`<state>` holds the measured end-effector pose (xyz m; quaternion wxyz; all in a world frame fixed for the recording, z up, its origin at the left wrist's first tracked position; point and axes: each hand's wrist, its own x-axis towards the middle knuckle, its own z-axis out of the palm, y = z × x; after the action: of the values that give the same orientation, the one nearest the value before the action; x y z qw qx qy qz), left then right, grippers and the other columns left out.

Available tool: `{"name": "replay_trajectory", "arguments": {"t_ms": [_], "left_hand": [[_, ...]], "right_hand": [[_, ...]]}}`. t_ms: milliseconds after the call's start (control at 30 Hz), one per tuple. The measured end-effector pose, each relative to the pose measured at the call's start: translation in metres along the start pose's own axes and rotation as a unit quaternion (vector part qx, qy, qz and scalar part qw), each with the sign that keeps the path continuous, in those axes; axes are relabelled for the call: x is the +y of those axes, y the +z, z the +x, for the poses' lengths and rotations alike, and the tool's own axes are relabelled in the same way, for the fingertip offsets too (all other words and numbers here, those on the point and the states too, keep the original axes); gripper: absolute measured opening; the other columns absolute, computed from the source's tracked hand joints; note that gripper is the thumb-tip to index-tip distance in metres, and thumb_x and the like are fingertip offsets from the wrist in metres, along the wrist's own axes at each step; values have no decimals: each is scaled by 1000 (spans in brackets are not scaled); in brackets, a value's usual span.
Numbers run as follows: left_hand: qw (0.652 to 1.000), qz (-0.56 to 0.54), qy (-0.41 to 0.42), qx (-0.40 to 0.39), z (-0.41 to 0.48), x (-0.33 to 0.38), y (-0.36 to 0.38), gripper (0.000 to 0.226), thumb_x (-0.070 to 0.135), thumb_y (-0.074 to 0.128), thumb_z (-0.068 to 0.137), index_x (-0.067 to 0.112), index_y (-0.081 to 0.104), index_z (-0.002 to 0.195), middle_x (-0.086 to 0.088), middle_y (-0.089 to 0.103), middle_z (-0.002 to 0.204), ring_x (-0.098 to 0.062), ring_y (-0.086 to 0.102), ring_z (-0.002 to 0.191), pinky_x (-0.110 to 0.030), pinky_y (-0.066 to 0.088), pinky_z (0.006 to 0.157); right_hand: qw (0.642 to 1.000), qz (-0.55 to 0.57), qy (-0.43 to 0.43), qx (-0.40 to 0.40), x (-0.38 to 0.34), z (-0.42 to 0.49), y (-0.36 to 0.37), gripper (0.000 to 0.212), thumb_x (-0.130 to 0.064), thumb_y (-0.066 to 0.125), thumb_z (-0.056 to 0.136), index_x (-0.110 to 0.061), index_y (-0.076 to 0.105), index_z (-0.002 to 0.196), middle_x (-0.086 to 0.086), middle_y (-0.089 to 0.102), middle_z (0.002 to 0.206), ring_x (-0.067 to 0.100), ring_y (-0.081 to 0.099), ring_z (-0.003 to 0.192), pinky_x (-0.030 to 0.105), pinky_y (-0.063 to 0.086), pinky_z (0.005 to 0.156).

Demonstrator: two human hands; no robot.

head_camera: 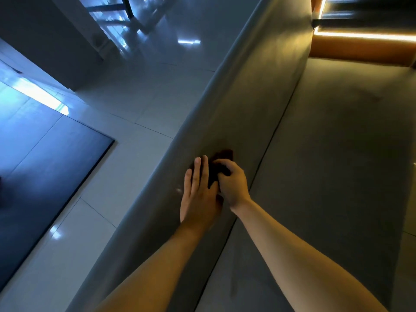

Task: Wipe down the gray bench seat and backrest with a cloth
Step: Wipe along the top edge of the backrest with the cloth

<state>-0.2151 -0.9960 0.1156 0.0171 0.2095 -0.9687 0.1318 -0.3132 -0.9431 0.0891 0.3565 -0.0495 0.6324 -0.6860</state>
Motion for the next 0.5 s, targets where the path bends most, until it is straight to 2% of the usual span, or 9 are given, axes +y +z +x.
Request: {"name": "replay_trajectory", "arguments": {"t_ms": [67,133,167,233,300,433,500], "left_hand": [[1000,-3,-2,-25,-9,7,9,56,33,66,90,15,57,141,-17,8,168,-34,-4,156,-47,-10,124],[999,-9,4,-54,-17,9,15,51,33,67,89,21,60,138,-15,7,169,-32,-4,157,-47,-9,124],[998,-8,9,-62,-19,9,18,45,33,66,91,26,63,135,-15,7,169,-32,-6,157,-47,-11,124],[998,-1,20,-64,-20,9,22,34,32,63,93,33,68,126,-15,7,169,-33,-10,156,-47,-15,123],[997,5,31,-63,-21,9,26,21,35,59,94,34,71,112,-16,5,169,-36,-14,155,-49,-20,121],[998,30,34,-41,-21,5,37,26,37,58,94,31,69,117,-17,3,169,-37,-15,154,-50,-21,120],[999,29,27,-22,-21,6,42,33,34,63,91,30,67,124,-16,9,169,-36,-13,155,-49,-19,121]], "right_hand": [[999,-18,28,-19,6,-7,-5,40,-7,51,91,-36,74,107,-3,69,115,20,67,108,41,61,87],[998,-27,53,-34,3,-5,-12,41,0,51,91,-30,76,104,1,71,109,20,68,101,32,62,74],[998,-36,51,-23,0,1,-16,40,1,51,92,-30,76,101,0,71,108,20,68,101,32,62,74],[998,-37,8,43,-3,18,-24,37,-4,54,94,-34,74,102,-5,67,117,16,63,109,35,59,89],[994,20,-20,106,-6,36,-26,33,-10,54,98,-39,69,108,-8,60,126,12,59,115,36,54,98],[994,30,-31,98,2,45,-15,32,-6,51,100,-33,66,108,-13,53,119,1,54,104,22,48,84],[996,13,-31,82,13,38,-13,31,-5,52,98,-31,70,98,-13,56,112,5,58,103,26,51,86]]}}
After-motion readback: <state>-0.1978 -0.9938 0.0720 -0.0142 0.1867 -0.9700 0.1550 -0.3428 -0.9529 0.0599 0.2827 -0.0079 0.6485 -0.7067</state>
